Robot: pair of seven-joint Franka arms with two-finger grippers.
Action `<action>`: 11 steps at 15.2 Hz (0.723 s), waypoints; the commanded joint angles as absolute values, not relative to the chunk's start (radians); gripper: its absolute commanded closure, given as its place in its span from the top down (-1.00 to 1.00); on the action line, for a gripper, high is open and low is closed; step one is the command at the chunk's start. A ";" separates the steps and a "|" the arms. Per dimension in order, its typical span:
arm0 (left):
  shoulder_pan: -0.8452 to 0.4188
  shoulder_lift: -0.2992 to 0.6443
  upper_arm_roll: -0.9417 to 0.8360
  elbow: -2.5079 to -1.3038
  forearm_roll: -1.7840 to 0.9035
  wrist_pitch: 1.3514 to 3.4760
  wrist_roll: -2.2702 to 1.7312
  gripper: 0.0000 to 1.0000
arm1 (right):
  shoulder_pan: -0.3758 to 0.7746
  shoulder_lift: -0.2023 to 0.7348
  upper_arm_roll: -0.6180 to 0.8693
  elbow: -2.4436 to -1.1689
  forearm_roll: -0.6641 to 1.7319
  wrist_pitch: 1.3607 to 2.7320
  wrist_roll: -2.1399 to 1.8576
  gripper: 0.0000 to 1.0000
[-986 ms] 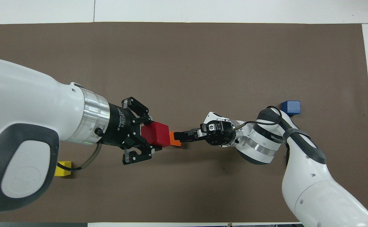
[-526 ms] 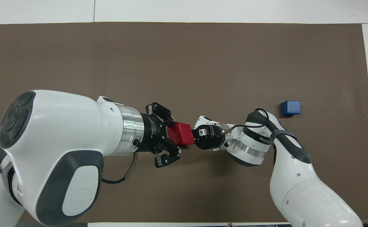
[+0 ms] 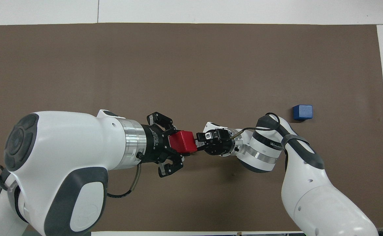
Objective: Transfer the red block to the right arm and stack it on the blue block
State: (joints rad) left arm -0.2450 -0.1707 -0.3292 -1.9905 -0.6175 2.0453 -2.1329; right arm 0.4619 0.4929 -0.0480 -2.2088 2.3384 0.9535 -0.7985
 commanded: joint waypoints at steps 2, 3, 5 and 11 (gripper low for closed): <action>-0.248 -0.209 -0.321 -2.033 -0.643 2.056 -2.120 -1.00 | 0.449 0.495 -0.037 -2.200 2.332 0.937 -0.790 0.94; -0.249 -0.209 -0.321 -2.034 -0.643 2.060 -2.120 -1.00 | 0.451 0.491 -0.031 -2.200 2.342 0.937 -0.790 0.80; -0.250 -0.209 -0.321 -2.036 -0.643 2.066 -2.118 -1.00 | 0.451 0.491 -0.025 -2.195 2.355 0.943 -0.785 0.58; -0.252 -0.222 -0.321 -2.059 -0.641 2.062 -2.117 -1.00 | 0.459 0.479 -0.026 -2.203 2.352 0.959 -0.811 -1.00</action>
State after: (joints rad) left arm -0.2453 -0.1817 -0.3282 -2.0007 -0.6250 2.0507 -2.1241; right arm 0.4650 0.4935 -0.0327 -2.2000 2.3453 0.9440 -0.7983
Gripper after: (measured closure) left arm 0.449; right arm 0.432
